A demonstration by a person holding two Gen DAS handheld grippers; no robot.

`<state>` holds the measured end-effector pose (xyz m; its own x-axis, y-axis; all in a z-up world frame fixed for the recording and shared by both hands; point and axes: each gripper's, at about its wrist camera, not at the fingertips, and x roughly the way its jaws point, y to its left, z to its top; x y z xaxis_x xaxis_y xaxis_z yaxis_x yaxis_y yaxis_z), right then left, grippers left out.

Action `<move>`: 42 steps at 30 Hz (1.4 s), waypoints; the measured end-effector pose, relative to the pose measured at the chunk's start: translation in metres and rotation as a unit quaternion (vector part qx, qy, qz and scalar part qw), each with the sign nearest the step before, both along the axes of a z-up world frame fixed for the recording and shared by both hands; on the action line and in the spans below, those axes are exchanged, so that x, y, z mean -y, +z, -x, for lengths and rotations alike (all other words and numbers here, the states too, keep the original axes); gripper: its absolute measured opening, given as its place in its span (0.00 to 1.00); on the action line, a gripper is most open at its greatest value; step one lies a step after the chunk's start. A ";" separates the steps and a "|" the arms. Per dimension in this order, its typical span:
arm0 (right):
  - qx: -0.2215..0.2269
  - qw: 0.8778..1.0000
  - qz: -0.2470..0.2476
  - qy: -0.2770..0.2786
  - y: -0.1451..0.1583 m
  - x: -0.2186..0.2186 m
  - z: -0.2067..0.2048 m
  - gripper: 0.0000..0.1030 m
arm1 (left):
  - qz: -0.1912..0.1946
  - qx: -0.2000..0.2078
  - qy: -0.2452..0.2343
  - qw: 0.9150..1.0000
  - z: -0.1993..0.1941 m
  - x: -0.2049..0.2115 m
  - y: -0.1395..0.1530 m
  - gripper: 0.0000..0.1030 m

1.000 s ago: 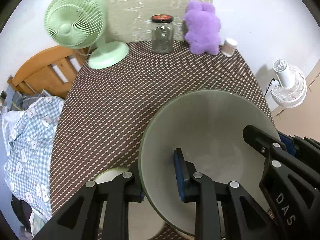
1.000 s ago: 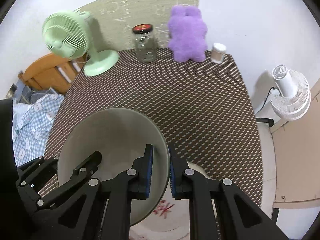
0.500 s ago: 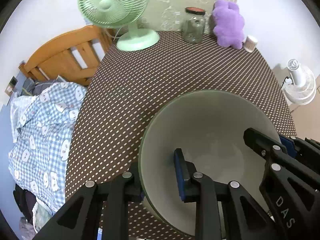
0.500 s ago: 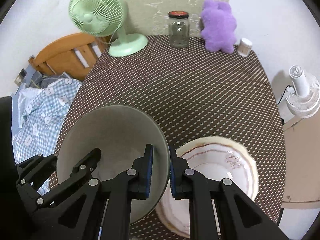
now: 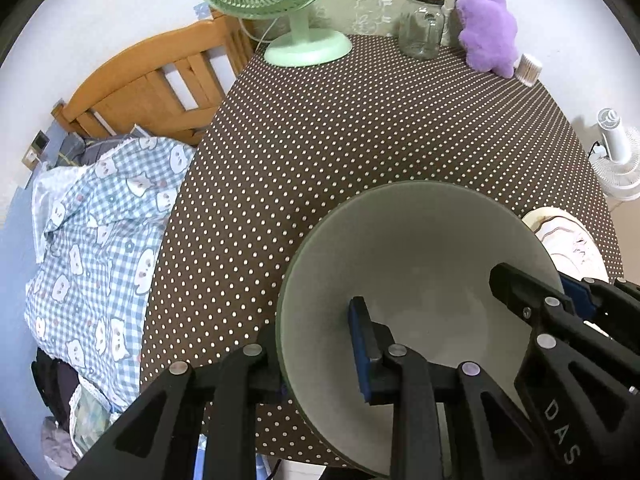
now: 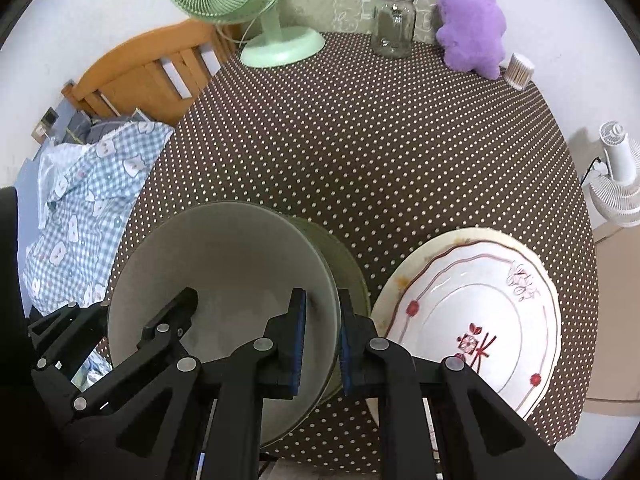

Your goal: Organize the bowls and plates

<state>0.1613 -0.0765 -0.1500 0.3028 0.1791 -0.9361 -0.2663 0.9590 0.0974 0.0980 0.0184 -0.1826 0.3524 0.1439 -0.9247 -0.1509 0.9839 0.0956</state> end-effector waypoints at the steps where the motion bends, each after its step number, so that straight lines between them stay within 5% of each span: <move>1: 0.001 1.000 0.004 0.000 -0.001 -0.002 0.000 0.17 | 0.000 -0.001 0.001 1.000 0.000 -0.001 -0.001 0.23; 17: 0.002 1.000 0.007 -0.013 -0.008 0.003 -0.004 0.17 | -0.001 0.005 0.002 1.000 -0.006 0.004 -0.010 0.27; 32: -0.011 1.000 0.020 -0.018 -0.004 0.006 -0.001 0.20 | 0.041 -0.009 0.005 0.999 -0.007 0.001 -0.016 0.30; 42: 0.003 1.000 0.027 -0.008 -0.002 0.003 -0.002 0.20 | 0.042 -0.012 0.003 0.999 -0.008 -0.004 -0.016 0.23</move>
<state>0.1629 -0.0793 -0.1515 0.3114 0.1226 -0.9423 -0.2513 0.9670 0.0428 0.1059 0.0228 -0.1990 0.3286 0.0672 -0.9421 -0.1564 0.9876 0.0159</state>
